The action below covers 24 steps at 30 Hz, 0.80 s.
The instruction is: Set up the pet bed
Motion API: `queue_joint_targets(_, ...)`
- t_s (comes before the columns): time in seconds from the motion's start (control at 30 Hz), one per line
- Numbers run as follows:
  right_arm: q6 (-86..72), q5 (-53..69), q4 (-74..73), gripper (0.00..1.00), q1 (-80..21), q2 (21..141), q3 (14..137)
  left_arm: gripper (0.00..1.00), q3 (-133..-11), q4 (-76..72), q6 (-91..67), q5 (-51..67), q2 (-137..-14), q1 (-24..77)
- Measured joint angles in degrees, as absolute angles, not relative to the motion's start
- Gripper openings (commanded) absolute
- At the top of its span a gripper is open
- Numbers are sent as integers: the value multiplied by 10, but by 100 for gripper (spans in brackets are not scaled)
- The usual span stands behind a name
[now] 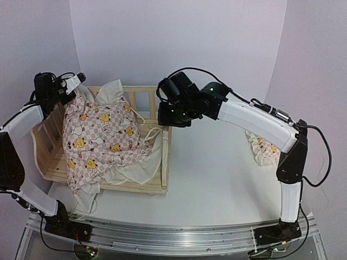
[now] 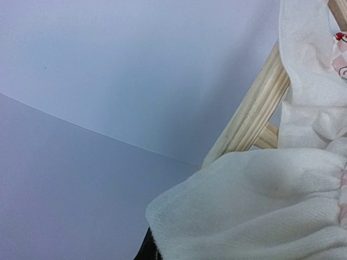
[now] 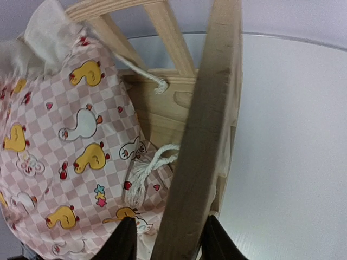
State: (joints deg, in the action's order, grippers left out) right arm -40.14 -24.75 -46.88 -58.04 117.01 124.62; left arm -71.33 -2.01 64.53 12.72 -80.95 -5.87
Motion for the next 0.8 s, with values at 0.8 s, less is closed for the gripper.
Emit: queue_joint_targets(0.8, -269, -393, -452, 4, -432, 907, 922, 0, -1062, 14, 648, 89, -1150, 212)
